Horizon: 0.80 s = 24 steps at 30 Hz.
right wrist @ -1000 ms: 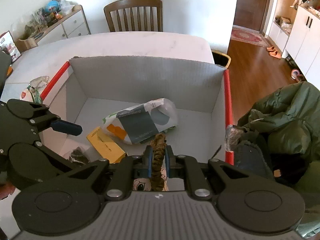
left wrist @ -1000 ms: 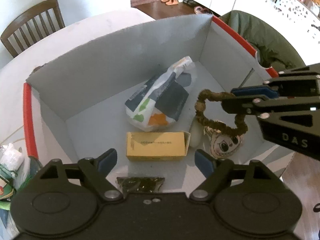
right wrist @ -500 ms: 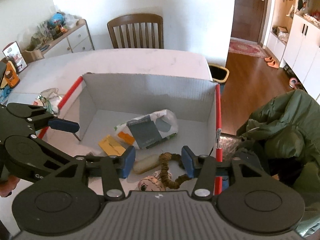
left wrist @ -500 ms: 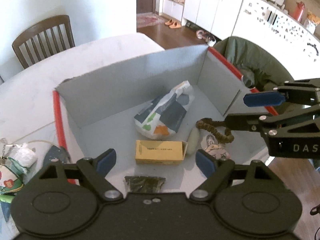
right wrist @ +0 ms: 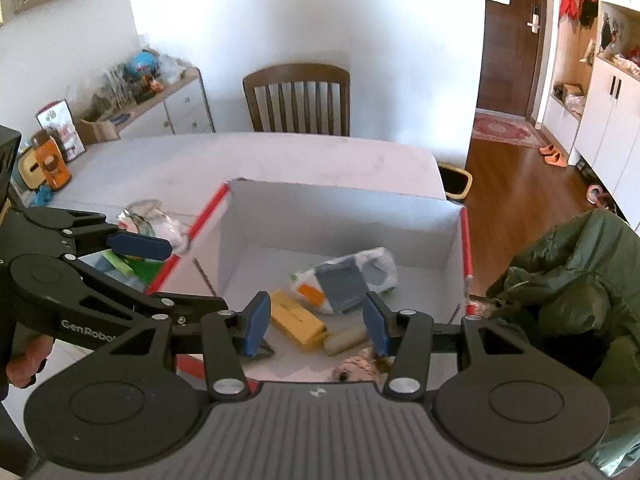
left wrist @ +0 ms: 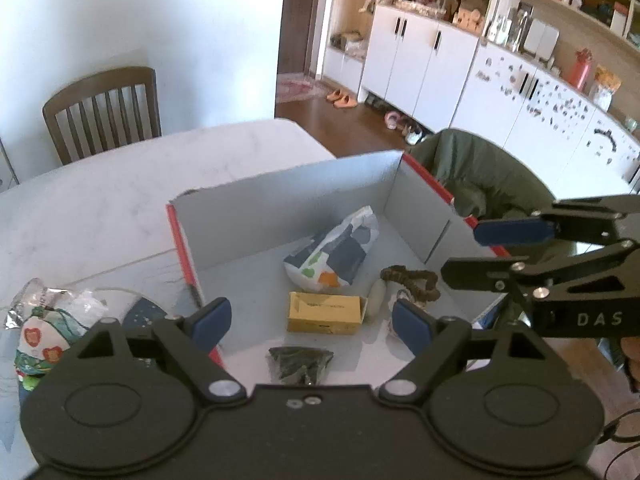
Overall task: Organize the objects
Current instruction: 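Move both open tools back over the items on the table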
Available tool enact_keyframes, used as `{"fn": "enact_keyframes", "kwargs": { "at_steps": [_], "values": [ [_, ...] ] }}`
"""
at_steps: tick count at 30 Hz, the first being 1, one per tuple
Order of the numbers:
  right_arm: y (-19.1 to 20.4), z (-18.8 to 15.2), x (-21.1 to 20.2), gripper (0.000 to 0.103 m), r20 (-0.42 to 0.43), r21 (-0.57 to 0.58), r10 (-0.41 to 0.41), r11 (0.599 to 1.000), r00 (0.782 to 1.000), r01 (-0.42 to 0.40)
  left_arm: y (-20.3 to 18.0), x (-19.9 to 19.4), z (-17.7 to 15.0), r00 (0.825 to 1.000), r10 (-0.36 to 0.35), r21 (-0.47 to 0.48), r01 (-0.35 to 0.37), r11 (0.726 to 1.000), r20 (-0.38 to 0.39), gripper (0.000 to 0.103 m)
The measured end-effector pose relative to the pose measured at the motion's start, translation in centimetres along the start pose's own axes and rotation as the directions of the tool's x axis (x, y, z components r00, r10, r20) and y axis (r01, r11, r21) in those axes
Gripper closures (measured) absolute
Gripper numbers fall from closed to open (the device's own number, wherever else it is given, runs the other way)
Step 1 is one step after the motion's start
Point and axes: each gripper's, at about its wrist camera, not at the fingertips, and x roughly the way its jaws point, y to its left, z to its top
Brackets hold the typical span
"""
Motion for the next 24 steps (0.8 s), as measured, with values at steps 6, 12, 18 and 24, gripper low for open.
{"fn": "enact_keyframes", "kwargs": {
  "at_steps": [6, 12, 18, 24],
  "values": [
    [3.0, 0.2, -0.8, 0.053, 0.025, 0.01, 0.022, 1.0, 0.999, -0.022, 2.2, -2.9, -0.8, 0.999, -0.003, -0.002, 0.003, 1.0, 0.043, 0.009],
    [6.9, 0.7, -0.6, 0.045, 0.04, 0.009, 0.045, 0.999, 0.998, -0.045, 5.4, -5.5, -1.9, 0.997, 0.014, -0.022, -0.012, 1.0, 0.074, 0.004],
    [10.7, 1.3, 0.1, 0.038, 0.051, 0.006, 0.067, 0.998, 0.996, -0.067, 9.1, -7.5, -3.2, 0.995, 0.034, -0.043, -0.03, 0.999, 0.094, 0.001],
    [13.8, 1.6, 1.2, 0.034, 0.046, 0.009, 0.085, 0.996, 0.995, -0.085, 12.3, -8.6, -4.4, 0.994, 0.05, -0.059, -0.044, 0.997, 0.093, 0.001]
  ]
}}
